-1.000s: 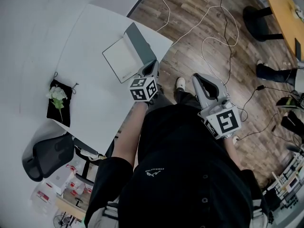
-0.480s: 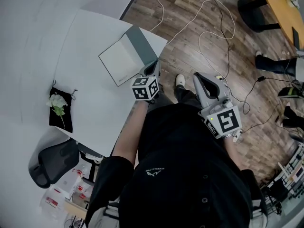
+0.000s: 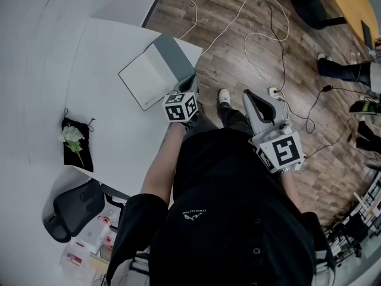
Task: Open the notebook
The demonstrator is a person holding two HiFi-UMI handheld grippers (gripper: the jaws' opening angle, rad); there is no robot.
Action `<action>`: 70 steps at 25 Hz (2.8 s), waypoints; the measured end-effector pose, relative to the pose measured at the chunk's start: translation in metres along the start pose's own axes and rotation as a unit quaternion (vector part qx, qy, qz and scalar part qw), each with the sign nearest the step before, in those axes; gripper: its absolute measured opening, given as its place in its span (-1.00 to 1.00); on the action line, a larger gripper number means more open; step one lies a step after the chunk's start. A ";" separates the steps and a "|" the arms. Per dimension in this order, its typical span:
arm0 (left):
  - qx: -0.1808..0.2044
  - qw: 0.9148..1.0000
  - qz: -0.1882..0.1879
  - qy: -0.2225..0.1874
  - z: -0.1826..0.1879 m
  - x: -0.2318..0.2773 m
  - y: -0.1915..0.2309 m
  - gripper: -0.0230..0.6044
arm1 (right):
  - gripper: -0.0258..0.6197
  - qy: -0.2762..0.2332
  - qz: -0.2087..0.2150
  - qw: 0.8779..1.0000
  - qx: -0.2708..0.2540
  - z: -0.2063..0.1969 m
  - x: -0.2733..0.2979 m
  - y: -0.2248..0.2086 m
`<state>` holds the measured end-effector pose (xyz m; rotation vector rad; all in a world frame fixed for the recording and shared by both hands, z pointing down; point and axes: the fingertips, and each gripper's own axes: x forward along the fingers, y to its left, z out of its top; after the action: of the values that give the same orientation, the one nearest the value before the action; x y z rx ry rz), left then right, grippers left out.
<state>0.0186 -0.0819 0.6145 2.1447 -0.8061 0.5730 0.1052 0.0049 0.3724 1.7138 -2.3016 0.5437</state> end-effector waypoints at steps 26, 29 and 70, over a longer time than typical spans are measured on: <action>0.025 0.996 0.036 0.076 -0.034 0.039 0.014 -0.90 | -0.90 0.019 -0.050 0.998 0.020 -0.015 -0.017 -0.013; 0.024 0.996 0.037 0.083 -0.036 0.042 0.015 -0.90 | -0.91 0.016 -0.050 0.998 0.021 -0.017 -0.019 -0.014; 0.068 0.998 0.013 0.015 -0.016 0.000 -0.012 -0.91 | -0.90 0.024 0.007 1.000 0.017 -0.025 -0.004 -0.007</action>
<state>0.0251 -0.0629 0.6184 2.2459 -0.8000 0.6888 0.1120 0.0176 0.3946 1.6821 -2.2857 0.6236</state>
